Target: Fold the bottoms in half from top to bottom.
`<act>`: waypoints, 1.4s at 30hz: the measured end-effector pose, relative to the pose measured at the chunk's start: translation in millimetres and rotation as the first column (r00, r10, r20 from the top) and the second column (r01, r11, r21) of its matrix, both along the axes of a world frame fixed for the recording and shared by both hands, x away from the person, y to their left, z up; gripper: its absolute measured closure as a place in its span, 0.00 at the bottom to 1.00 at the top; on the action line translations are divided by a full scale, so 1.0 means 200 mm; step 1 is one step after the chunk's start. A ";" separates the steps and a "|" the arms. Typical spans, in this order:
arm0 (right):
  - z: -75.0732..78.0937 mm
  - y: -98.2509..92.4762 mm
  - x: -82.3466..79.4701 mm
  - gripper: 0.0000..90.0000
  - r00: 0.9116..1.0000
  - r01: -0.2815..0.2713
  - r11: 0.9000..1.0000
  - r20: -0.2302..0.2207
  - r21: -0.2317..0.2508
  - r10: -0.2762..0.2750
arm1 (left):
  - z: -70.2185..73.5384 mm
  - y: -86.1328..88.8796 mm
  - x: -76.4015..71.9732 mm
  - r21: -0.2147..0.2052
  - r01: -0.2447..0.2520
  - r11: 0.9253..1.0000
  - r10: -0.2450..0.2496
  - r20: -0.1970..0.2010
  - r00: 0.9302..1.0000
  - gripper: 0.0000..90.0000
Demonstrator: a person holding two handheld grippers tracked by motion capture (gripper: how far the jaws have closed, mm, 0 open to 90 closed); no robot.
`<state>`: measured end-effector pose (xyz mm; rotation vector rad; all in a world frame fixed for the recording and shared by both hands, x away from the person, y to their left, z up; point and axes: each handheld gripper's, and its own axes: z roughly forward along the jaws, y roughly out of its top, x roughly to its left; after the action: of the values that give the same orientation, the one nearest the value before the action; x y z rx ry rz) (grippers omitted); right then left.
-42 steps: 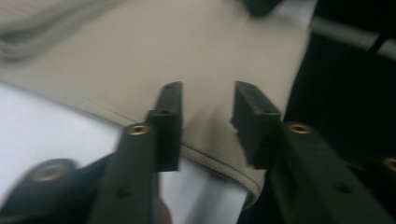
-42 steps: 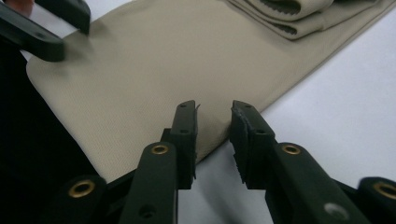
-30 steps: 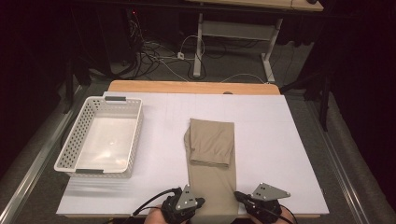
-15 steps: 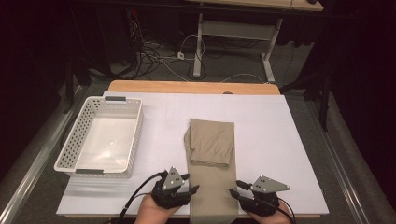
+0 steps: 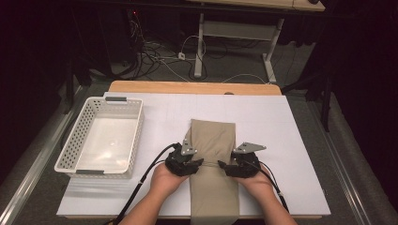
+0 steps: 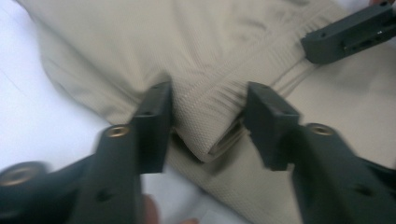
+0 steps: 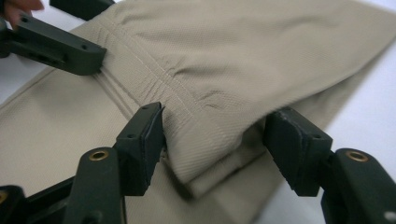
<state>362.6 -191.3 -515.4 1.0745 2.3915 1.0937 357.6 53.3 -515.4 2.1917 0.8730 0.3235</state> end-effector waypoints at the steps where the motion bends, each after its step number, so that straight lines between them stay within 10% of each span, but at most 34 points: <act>1: 0.00 0.00 0.01 0.53 1.000 -0.009 1.000 -0.017 0.021 0.009 | 0.00 0.00 0.00 -0.001 -0.002 1.000 0.002 0.007 1.000 0.62; 7: 0.02 -0.02 -0.05 0.67 0.999 -0.037 0.999 -0.015 0.025 0.037 | 0.04 0.00 -0.07 -0.026 0.027 0.999 -0.027 -0.001 1.000 0.71; 22: 0.00 -0.10 -0.37 0.62 0.994 -0.105 0.992 -0.001 0.071 0.105 | 0.02 0.06 -0.40 -0.090 0.105 0.990 -0.109 -0.042 0.993 0.69; 42: 0.00 -0.12 -0.66 0.58 0.986 -0.166 0.985 -0.018 0.049 0.167 | 0.03 0.08 -0.66 -0.087 0.168 0.982 -0.176 -0.091 0.980 0.69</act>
<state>230.6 -214.9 -515.6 0.9181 2.5222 1.2049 225.1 69.6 -509.9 2.2063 0.7290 0.0967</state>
